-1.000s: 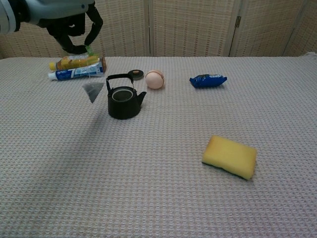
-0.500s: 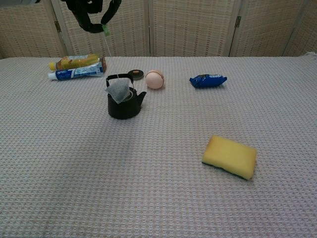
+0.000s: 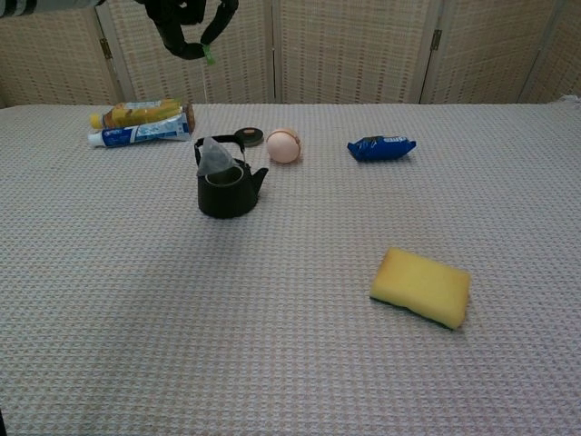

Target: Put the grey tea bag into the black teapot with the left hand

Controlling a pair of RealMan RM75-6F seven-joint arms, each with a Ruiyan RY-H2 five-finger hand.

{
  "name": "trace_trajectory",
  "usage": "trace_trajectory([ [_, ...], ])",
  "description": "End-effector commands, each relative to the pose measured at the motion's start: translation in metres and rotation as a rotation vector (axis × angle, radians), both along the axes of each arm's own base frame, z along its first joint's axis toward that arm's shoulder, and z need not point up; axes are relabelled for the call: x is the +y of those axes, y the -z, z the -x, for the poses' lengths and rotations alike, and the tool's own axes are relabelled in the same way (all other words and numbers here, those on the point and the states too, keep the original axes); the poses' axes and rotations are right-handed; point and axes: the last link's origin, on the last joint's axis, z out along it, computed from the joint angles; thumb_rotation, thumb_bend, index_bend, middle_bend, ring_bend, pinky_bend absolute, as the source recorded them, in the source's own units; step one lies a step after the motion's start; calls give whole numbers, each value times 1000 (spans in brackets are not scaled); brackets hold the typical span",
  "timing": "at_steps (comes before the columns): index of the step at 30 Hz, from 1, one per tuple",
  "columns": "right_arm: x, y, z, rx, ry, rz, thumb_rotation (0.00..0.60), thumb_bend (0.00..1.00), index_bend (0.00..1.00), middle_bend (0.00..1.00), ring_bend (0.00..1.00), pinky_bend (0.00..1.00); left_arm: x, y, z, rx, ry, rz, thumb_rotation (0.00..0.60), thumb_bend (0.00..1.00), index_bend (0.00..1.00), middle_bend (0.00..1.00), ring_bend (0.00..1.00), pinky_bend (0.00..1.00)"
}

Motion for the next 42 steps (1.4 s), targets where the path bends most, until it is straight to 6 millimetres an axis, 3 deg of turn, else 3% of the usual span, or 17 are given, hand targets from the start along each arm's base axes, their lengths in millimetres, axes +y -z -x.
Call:
trace_trajectory([
  [1,-1,0,0,-1,1,-2,600,124,0,0,0,0,4,3,-2,1,-1,7,600,528,737,1000,985,1000],
  [18,-9,0,4,-2,25,-9,600,123,0,0,0,0,21,17,5,-4,-23,9,600,528,738,1000,985,1000],
  [29,-1,-4,3,-6,15,14,600,123,0,0,0,0,32,25,7,-4,-28,22,600,528,738,1000,985,1000],
  [42,-2,-4,1,1,11,29,600,124,0,0,0,0,40,33,28,-8,-69,54,600,528,738,1000,985,1000],
])
